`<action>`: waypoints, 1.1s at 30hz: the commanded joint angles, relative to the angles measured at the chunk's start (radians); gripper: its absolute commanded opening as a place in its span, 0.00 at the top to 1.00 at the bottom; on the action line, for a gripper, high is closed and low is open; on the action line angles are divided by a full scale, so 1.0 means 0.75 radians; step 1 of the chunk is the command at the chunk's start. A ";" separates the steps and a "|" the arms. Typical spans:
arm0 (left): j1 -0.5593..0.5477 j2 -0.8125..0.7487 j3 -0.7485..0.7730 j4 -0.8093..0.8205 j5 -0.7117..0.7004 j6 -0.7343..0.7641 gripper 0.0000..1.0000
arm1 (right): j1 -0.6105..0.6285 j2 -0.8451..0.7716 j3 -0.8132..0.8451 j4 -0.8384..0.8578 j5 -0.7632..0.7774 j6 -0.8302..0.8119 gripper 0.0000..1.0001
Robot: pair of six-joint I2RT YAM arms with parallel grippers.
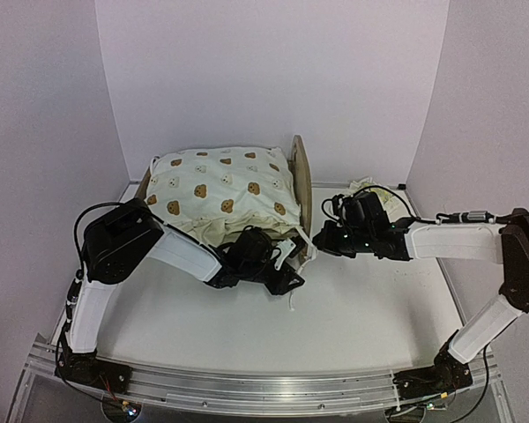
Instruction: Set up the pet bed
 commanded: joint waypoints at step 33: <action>0.131 -0.351 -0.210 -0.332 -0.557 -0.030 1.00 | -0.026 0.049 0.234 -0.077 0.338 -0.050 1.00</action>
